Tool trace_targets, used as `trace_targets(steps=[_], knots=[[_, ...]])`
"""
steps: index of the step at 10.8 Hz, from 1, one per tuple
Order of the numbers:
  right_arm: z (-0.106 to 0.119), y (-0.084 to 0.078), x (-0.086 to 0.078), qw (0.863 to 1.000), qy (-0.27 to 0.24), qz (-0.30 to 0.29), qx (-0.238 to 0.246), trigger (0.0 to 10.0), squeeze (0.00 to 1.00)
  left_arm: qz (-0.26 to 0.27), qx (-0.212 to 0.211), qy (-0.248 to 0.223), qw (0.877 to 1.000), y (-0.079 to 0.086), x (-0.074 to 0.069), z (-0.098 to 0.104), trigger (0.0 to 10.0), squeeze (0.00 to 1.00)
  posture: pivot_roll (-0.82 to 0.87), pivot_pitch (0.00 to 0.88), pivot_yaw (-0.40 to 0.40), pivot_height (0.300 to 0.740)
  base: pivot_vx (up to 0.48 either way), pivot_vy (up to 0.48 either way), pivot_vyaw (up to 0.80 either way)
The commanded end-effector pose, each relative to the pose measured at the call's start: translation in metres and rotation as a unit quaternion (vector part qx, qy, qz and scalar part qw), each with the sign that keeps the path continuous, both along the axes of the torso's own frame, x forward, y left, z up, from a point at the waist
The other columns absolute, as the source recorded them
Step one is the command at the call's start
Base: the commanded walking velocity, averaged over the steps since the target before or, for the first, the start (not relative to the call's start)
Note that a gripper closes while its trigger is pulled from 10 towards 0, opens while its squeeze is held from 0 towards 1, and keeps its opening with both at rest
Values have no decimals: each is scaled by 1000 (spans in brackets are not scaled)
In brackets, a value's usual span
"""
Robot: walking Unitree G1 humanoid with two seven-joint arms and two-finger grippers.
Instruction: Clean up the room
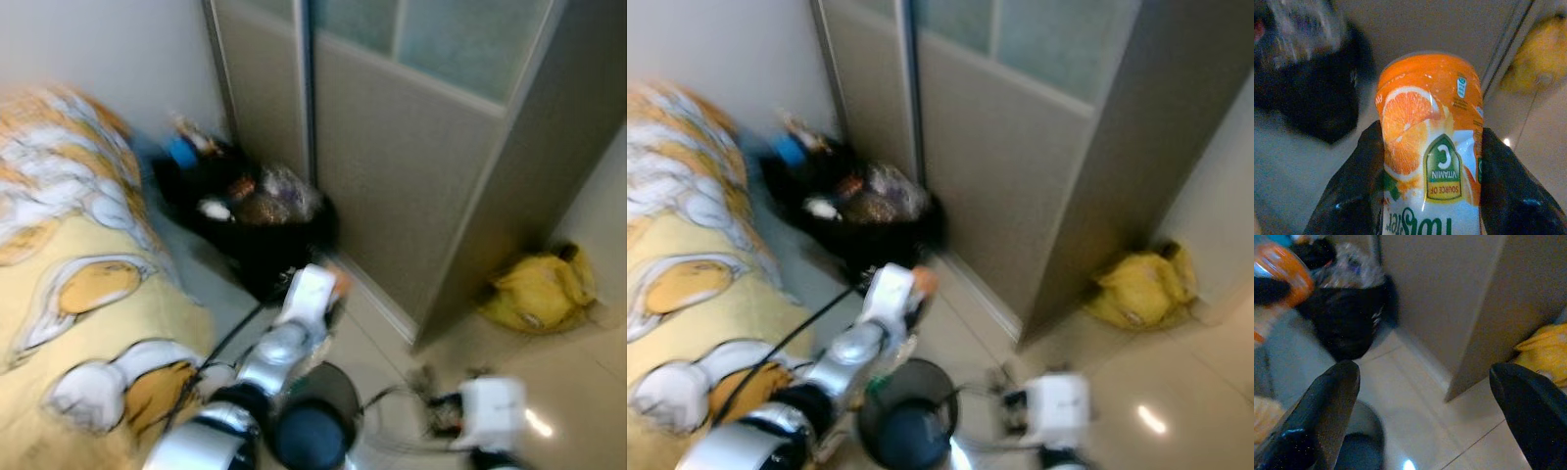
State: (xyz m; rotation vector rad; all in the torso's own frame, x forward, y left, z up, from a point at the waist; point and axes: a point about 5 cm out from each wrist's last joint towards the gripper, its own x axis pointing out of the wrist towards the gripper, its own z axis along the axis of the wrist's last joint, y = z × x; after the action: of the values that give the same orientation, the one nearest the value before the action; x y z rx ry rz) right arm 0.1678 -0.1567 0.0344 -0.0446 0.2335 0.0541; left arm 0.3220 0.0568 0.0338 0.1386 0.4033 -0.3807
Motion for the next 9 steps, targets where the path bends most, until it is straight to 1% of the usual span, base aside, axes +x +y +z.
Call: trace_targets(steps=[1, 2, 3, 4, 6, 8, 9], knots=[[4, -4, -4, 1000, 7, 7, -10, 10000, 1000, 5, -16, 19, 1000, -11, -3, -1, 10000, 0, -226, 257, 36, 740, 0, 0, 0], [6, -1, -7, 1000, 15, 17, -7, 10000, 1000, 21, -26, 45, 998, -11, -7, -7, 10000, 0, -247, 270, 32, 740, 0, 0, 0], [9, 0, -10, 1000, 21, 17, -9, 10000, 471, 17, -25, 59, 998, -15, -12, -12, 10000, 0, -268, 283, 29, 740, 0, 0, 0], [10, 1, -12, 1000, 24, 18, -7, 10000, 0, 11, -12, 62, 998, -17, -15, -15, 10000, 0, -276, 289, 30, 740, 0, 0, 0], [11, 9, -21, 998, 40, 40, -3, 10000, 0, 0, 17, 73, 997, -17, -21, -22, 10000, 0, -298, 310, 29, 740, 0, 0, 0], [11, 7, -24, 998, 48, 37, -6, 10000, 0, -11, 26, 77, 997, -18, -22, -23, 10000, 0, -305, 314, 27, 740, 0, 0, 0], [12, 7, -24, 998, 50, 36, -7, 10000, 0, -12, 31, 77, 996, -20, -22, -23, 10000, 275, -307, 313, 25, 740, 0, 0, 0]])
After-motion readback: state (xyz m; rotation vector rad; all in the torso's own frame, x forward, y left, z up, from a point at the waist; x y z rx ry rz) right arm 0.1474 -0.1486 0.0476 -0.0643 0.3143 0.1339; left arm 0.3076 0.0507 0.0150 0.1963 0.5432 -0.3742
